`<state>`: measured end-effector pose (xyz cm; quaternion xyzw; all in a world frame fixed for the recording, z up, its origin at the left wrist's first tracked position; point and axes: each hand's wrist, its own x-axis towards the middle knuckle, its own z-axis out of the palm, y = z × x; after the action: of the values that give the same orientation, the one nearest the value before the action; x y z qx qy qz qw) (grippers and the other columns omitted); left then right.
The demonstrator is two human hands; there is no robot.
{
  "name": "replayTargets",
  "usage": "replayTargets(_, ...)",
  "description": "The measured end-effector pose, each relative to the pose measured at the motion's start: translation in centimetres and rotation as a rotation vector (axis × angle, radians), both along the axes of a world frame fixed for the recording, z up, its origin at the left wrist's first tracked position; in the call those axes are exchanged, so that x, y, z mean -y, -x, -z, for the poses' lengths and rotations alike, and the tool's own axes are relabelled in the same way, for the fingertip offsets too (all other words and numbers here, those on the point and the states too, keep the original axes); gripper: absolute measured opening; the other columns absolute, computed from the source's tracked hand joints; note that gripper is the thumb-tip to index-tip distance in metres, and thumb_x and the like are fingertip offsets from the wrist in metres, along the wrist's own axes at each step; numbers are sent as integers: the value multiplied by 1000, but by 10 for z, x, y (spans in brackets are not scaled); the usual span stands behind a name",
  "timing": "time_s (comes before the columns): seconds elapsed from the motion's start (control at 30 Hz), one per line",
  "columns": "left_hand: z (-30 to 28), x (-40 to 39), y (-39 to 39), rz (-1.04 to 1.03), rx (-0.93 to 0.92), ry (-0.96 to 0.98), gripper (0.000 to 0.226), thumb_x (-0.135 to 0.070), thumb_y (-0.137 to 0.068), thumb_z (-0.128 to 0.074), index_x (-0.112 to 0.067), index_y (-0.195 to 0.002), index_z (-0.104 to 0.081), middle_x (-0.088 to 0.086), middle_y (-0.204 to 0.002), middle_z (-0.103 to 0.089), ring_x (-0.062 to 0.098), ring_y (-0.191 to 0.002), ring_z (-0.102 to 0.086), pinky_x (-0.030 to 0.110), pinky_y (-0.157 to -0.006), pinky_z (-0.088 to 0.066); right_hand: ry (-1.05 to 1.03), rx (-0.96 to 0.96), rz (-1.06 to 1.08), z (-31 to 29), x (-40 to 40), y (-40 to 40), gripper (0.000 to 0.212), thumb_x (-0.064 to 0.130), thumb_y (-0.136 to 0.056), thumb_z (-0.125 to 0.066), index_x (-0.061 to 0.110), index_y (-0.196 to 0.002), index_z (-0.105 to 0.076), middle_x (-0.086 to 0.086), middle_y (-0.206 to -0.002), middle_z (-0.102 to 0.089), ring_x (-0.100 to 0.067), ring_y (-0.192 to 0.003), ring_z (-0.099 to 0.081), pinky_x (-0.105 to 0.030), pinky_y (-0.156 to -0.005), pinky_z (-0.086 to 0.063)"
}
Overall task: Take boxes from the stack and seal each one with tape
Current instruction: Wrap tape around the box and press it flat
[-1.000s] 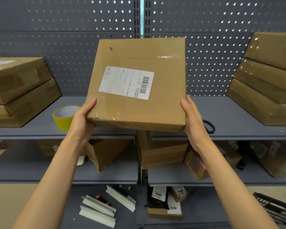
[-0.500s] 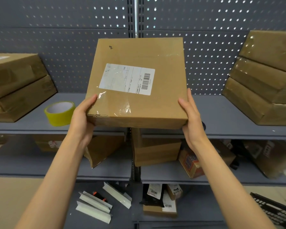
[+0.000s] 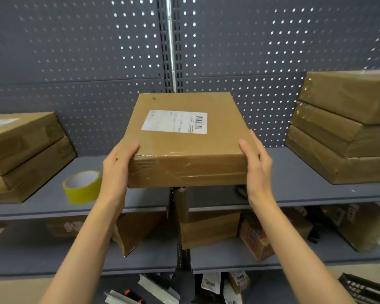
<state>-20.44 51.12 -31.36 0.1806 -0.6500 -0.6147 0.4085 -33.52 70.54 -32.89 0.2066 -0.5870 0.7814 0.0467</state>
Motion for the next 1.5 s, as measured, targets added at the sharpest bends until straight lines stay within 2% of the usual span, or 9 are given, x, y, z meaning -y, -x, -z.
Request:
replayTargets(0.1, -23, 0, 12, -5, -14, 24, 34, -39, -95, -50, -19, -120, -62, -12, -96, -63, 3, -86, -55, 25, -72, -40, 20, 21, 63, -24, 1, 6, 48, 30, -94, -56, 21, -141, -47, 15, -126, -56, 8, -107, -52, -7, -85, -44)
replayTargets(0.27, -48, 1, 27, 34, -64, 5, 46, -46, -87, -58, -17, -123, -62, -7, -99, -64, 10, -91, -55, 29, -71, -38, 43, 11, 105, -50, -8, 11, 48, 30, -93, -56, 20, -139, -49, 13, -126, -57, 5, -109, -52, -2, -78, -43)
replayTargets(0.5, -72, -27, 36, 75, -58, -5, 17, -44, -89, -57, -29, -89, -65, -12, -81, -64, 8, -78, -55, 29, -64, -38, 58, -34, 177, -73, -36, 18, 46, 29, -94, -56, 21, -139, -49, 19, -124, -55, 10, -107, -50, -1, -83, -39)
replayTargets(0.6, -83, -45, 44, 62, -67, -11, 16, -42, -89, -57, -30, -84, -65, -11, -82, -65, 10, -81, -57, 31, -69, -41, 39, -64, 188, -81, -52, 29, 47, 34, -93, -56, 25, -139, -48, 17, -130, -51, 3, -118, -46, -8, -89, -36)
replayTargets(0.7, -94, -67, 56, 52, -87, -6, 18, -44, -88, -58, -30, -80, -63, -9, -82, -64, 13, -82, -57, 34, -71, -42, 43, -81, 181, -91, -71, 45, 44, 35, -92, -58, 22, -134, -53, 16, -122, -57, 4, -111, -51, -6, -84, -38)
replayTargets(0.8, -103, -95, 71, 41, -113, 17, 23, -52, -78, -61, -29, -72, -59, -10, -78, -60, 12, -77, -54, 33, -66, -39, 47, -95, 171, -100, -95, 66, 44, 36, -91, -59, 20, -132, -55, 11, -126, -59, -2, -116, -52, -17, -93, -38)
replayTargets(1.0, -113, -159, 108, 2, -173, 16, 43, -53, -68, -61, -24, -100, -69, -9, -89, -68, 9, -81, -62, 31, -65, -43, 17, -139, 120, -118, -153, 113, 50, 44, -88, -61, 23, -133, -55, 12, -129, -57, -5, -121, -50, -26, -104, -38)
replayTargets(1.2, -125, -201, 138, -20, -188, 6, 44, -54, -68, -61, -26, -101, -70, -3, -97, -70, 15, -88, -63, 36, -72, -45, 5, -153, 106, -137, -190, 147, 62, 56, -75, -62, 28, -130, -56, 15, -128, -57, -5, -122, -49, -27, -103, -38)
replayTargets(1.5, -146, -218, 167, 13, -196, 34, 43, -54, -68, -61, -22, -96, -69, -8, -82, -67, 9, -72, -61, 34, -70, -46, 41, -156, 175, -154, -211, 168, 68, 60, -69, -59, 29, -129, -57, 16, -127, -57, -5, -120, -50, -36, -107, -39)
